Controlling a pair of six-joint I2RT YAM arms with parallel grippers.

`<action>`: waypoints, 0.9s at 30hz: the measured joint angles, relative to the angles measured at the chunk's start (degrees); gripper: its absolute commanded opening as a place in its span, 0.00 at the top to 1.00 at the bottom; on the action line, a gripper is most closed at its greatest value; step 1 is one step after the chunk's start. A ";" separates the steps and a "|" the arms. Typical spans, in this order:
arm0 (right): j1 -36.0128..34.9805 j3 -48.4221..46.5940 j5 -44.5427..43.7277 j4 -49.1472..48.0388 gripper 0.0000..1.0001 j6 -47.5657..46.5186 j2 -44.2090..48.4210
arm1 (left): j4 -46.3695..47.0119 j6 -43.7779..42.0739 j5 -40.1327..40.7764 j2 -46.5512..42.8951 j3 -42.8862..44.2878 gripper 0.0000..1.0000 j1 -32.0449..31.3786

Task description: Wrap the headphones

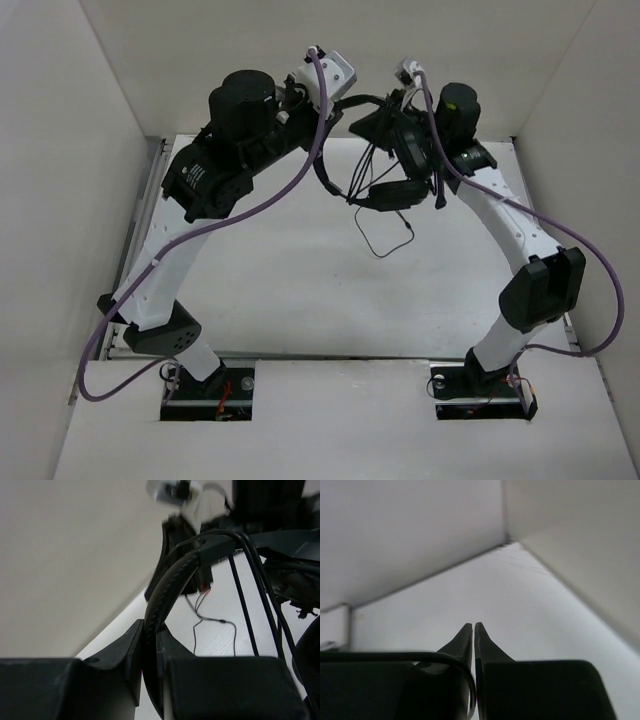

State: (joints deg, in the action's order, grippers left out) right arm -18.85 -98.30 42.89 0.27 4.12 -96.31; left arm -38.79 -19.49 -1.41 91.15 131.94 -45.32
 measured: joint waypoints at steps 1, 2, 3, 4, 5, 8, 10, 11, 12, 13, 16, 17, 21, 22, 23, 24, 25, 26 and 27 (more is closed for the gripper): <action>-0.15 2.67 2.38 -3.08 0.86 4.00 0.20 | -0.15 0.59 -0.59 0.68 1.95 1.00 -0.07; -0.63 6.16 4.79 -7.56 0.85 9.07 0.28 | -0.22 1.07 -1.16 1.07 3.41 1.00 -0.20; -1.11 9.70 6.75 -12.24 0.82 14.49 0.28 | -0.35 1.44 -1.46 1.38 4.44 1.00 -0.31; -1.66 12.85 8.11 -16.76 0.78 19.56 0.15 | -0.48 1.86 -1.73 1.55 5.31 1.00 -0.35; -2.45 16.41 9.18 -22.51 0.72 25.64 -0.07 | -0.52 2.23 -1.88 1.62 5.64 1.00 -0.37; -5.66 22.73 10.73 -35.91 0.65 39.78 -1.44 | -0.55 2.91 -2.03 2.43 8.20 1.00 -0.28; -7.89 25.14 11.17 -41.79 0.62 46.14 -2.01 | -0.46 3.15 -1.97 2.93 9.62 1.00 0.37; -8.81 25.88 11.50 -43.76 0.60 48.28 -2.03 | -0.37 3.28 -1.86 3.13 10.14 1.00 0.98; -9.81 26.51 11.76 -45.88 0.57 50.23 -2.03 | -0.22 3.39 -1.66 3.26 10.62 1.00 1.77; -10.62 26.99 11.89 -48.09 0.54 51.95 -2.03 | 0.11 3.50 -1.33 3.37 10.99 1.00 2.84; -12.39 29.18 12.41 -53.94 0.47 55.76 -2.03 | 1.73 3.96 0.39 3.39 11.50 1.00 6.80; -12.98 30.38 12.48 -55.69 0.45 56.89 -2.03 | 2.60 4.15 1.20 3.39 11.58 1.00 8.33; -15.23 34.29 13.22 -60.13 0.43 60.52 -2.54 | 5.22 5.09 4.63 3.39 11.58 1.00 13.31; -15.98 34.77 13.60 -60.92 0.43 61.35 -2.80 | 5.88 5.29 5.38 3.39 11.56 1.00 14.32; -16.72 34.99 13.88 -61.37 0.44 62.03 -3.06 | 6.56 5.55 6.10 3.39 11.56 1.00 15.21; -17.68 35.15 14.36 -62.05 0.44 62.93 -3.30 | 7.17 5.86 6.69 3.39 11.56 1.00 16.15; -18.69 35.17 14.86 -62.75 0.45 63.67 -3.52 | 7.76 6.14 7.15 3.39 11.56 1.00 16.81; -19.71 35.19 15.30 -63.58 0.47 64.46 -3.63 | 8.37 6.47 7.69 3.39 11.56 1.00 17.53; -20.68 35.23 15.87 -64.43 0.47 65.11 -3.65 | 8.92 6.60 8.15 3.39 11.56 1.00 18.10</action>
State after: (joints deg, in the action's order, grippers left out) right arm -39.53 -63.07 58.76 -64.16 69.23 -99.96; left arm -29.87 -12.88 6.74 94.54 143.50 -27.22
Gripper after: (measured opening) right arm 0.544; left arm 0.097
